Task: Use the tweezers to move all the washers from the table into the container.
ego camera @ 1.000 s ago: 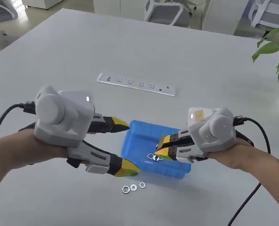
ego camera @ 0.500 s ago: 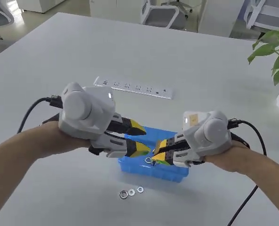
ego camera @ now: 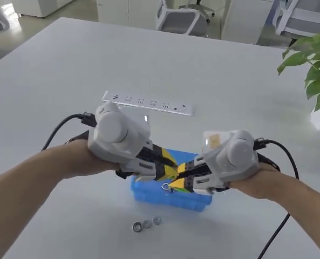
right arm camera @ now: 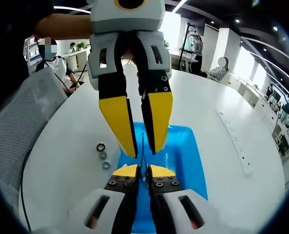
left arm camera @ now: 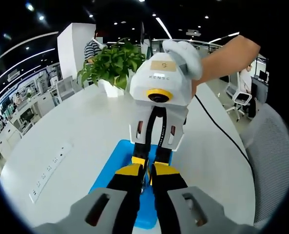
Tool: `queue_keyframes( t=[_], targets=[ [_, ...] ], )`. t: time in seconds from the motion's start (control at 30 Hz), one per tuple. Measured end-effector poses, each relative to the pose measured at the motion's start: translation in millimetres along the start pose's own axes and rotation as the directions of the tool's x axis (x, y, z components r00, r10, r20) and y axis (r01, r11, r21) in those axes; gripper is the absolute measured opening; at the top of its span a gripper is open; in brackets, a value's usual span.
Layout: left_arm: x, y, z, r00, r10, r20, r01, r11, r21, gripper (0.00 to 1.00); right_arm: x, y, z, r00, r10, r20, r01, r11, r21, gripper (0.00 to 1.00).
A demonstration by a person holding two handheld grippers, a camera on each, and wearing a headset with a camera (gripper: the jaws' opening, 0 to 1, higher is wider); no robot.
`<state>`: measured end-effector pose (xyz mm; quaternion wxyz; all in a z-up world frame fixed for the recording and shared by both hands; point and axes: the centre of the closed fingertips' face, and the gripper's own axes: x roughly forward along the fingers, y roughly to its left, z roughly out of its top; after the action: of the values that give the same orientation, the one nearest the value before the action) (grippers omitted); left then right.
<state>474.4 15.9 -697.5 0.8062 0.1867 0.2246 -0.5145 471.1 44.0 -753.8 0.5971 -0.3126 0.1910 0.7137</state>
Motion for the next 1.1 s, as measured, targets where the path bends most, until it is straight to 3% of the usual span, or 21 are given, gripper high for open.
queue_keyframes(
  t=[0.3,0.67,0.9,1.1],
  targets=[
    [0.4,-1.2,-2.6,0.9996,-0.021,-0.017,0.021,1.0,0.017,0.07,-0.1,1.0,0.2,1.0,0.003,0.0,-0.003,1.0,-0.007,0.08],
    [1.9,1.3,-1.1,0.9997,-0.013,-0.022,0.014,0.999,0.04,0.06,-8.3,-1.8,-1.7,0.9995,-0.029,-0.016,0.028,1.0,-0.006,0.15],
    [-4.3,6.5,10.1,0.9999,0.01,0.009,-0.01,1.0,0.02,0.06,-18.5,-1.8,-5.5,0.9982,-0.057,-0.021,0.058,0.997,0.048,0.26],
    [-12.3,7.3,16.3,0.9997,0.023,0.009,-0.023,0.999,0.024,0.06,-31.9,-1.7,-1.2,0.9948,-0.1,-0.017,0.101,0.991,0.083,0.36]
  ],
)
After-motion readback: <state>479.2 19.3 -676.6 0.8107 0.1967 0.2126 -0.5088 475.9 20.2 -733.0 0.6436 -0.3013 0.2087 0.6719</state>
